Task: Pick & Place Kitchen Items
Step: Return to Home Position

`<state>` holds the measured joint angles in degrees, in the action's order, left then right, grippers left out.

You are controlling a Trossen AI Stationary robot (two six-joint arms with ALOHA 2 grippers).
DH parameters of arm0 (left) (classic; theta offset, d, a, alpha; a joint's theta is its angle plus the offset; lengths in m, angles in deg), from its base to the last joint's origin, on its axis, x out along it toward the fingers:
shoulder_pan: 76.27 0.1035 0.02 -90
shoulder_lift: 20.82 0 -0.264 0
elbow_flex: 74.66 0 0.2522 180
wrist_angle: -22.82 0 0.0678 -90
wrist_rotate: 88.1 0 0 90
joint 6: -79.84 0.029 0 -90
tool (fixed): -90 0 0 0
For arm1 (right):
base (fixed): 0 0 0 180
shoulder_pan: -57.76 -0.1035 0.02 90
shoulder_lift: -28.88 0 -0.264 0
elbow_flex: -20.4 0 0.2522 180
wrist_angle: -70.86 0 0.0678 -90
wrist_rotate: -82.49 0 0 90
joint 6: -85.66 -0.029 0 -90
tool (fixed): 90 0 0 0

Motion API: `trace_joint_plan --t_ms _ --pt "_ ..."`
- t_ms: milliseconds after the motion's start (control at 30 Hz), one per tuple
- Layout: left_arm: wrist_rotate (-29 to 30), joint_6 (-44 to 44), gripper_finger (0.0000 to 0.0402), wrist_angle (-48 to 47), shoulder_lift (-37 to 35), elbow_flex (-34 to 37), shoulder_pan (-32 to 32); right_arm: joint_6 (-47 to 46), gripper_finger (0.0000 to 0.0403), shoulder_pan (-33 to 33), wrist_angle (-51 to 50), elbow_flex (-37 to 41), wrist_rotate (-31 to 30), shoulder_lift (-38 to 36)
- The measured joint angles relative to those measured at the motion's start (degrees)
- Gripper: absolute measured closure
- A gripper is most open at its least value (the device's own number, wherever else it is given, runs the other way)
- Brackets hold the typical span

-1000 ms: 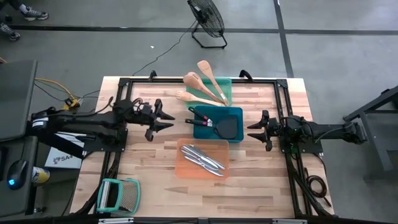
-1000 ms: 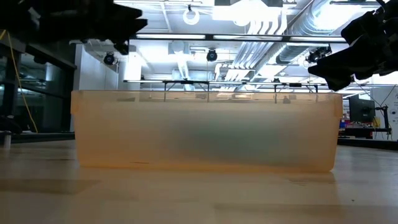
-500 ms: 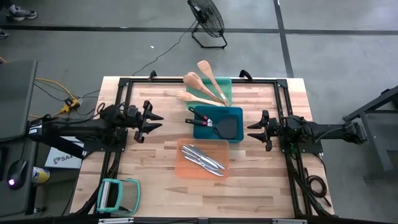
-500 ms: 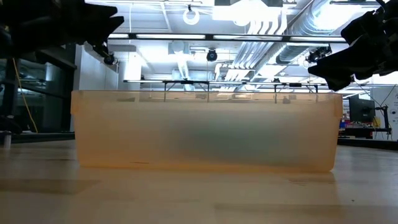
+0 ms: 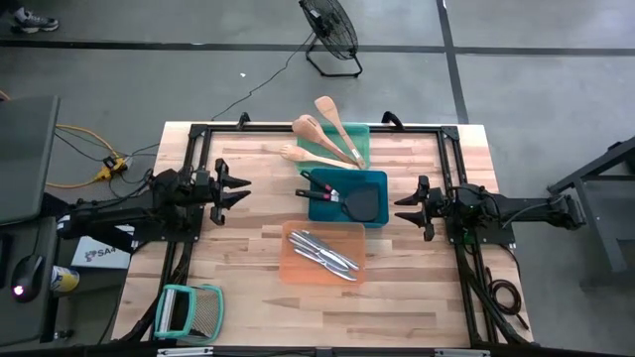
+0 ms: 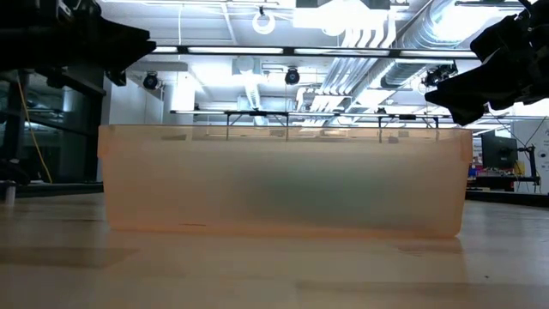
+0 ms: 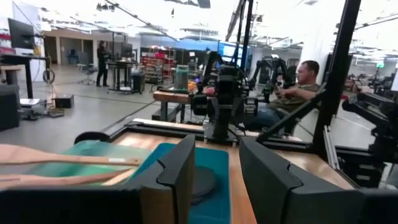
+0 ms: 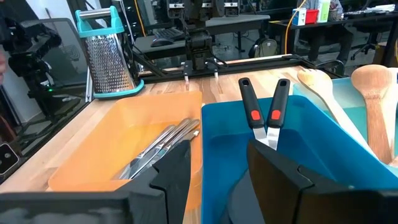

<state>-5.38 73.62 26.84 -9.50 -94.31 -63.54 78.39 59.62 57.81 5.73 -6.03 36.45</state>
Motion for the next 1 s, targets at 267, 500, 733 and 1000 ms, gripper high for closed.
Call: trace_joint_plan --t_ms 267,500,733,1000 --pt "0.7 -1.6 0.0277 -7.1 -5.6 0.0 -1.5 0.0 0.0254 0.0 0.0 0.0 0.0 0.0" --pt "8.4 -1.6 0.0277 -10.1 -6.8 0.0 -8.2 0.0 0.0254 0.0 0.0 0.0 0.0 0.0" --pt "8.7 1.3 0.0277 -6.3 -6.7 4.0 -12.2 0.0 0.0254 0.0 0.0 0.0 0.0 0.0" --pt "7.9 5.8 0.0277 -6.5 -6.7 4.6 -12.0 0.0 0.0254 0.0 0.0 0.0 0.0 0.0"
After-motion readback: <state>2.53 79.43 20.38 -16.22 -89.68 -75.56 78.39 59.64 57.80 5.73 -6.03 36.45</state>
